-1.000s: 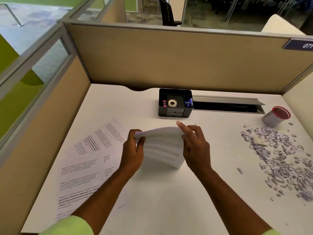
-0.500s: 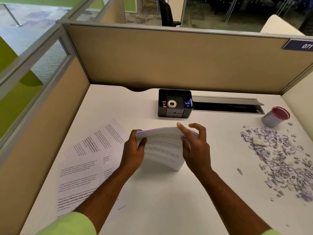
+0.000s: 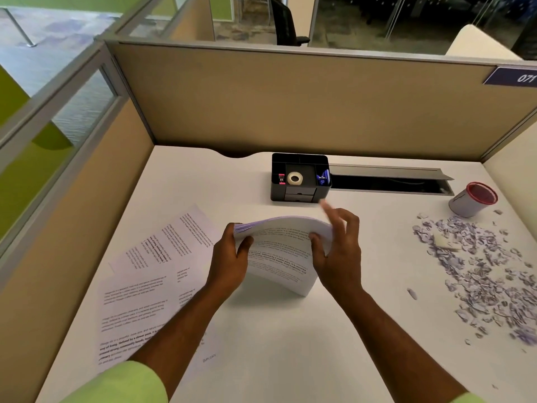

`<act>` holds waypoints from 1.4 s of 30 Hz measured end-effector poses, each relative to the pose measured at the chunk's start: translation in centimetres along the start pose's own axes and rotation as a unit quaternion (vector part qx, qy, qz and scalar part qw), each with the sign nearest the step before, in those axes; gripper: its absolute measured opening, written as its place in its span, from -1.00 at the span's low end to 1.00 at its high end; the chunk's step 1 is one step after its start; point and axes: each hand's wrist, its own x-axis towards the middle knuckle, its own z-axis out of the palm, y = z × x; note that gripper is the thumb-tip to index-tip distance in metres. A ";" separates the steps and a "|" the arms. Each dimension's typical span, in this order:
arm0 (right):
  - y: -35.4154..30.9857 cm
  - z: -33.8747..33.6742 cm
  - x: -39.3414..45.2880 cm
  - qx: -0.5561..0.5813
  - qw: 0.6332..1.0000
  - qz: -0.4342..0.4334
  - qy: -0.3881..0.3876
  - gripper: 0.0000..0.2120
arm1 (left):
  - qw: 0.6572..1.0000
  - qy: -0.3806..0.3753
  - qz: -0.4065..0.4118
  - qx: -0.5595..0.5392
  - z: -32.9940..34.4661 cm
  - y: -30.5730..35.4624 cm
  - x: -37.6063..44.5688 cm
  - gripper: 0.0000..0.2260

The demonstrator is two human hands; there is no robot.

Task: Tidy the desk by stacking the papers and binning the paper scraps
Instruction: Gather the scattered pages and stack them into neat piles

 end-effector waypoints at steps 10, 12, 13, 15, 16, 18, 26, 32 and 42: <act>-1.0 0.9 0.3 0.234 0.945 0.228 -0.003 -0.80 | 0.995 0.065 0.065 -0.051 0.6 1.8 -0.9 -0.81; -1.3 0.4 0.6 0.220 0.957 0.187 0.002 -0.78 | 0.992 0.071 0.066 -0.077 0.9 2.0 -1.7 -0.80; -1.1 0.5 0.4 0.207 0.961 0.183 -0.004 -0.75 | 0.993 0.064 0.054 -0.082 1.1 1.8 -2.1 -0.78; -0.7 1.5 -0.6 0.184 0.962 0.199 -0.042 -0.70 | 0.996 0.045 0.015 -0.074 1.8 1.1 -2.5 -0.77; -0.6 2.1 -1.4 0.180 0.958 0.216 -0.066 -0.68 | 0.997 0.036 -0.002 -0.067 2.2 0.7 -2.7 -0.79; -0.1 2.8 -2.6 0.183 0.949 0.246 -0.077 -0.70 | 0.997 0.025 -0.022 -0.072 2.9 0.4 -3.2 -0.80; 1.1 3.5 -4.2 0.190 0.934 0.287 -0.096 -0.76 | 0.997 0.018 -0.044 -0.065 3.0 -0.7 -3.8 -0.73; -1.3 0.8 -2.2 0.119 0.986 0.114 0.029 -0.27 | 0.996 0.016 -0.044 -0.075 2.4 -0.9 -3.4 -0.66; -1.1 0.1 -1.1 -0.106 0.993 -0.037 -0.045 -0.28 | 0.996 0.012 -0.046 -0.076 2.2 -1.5 -3.5 -0.62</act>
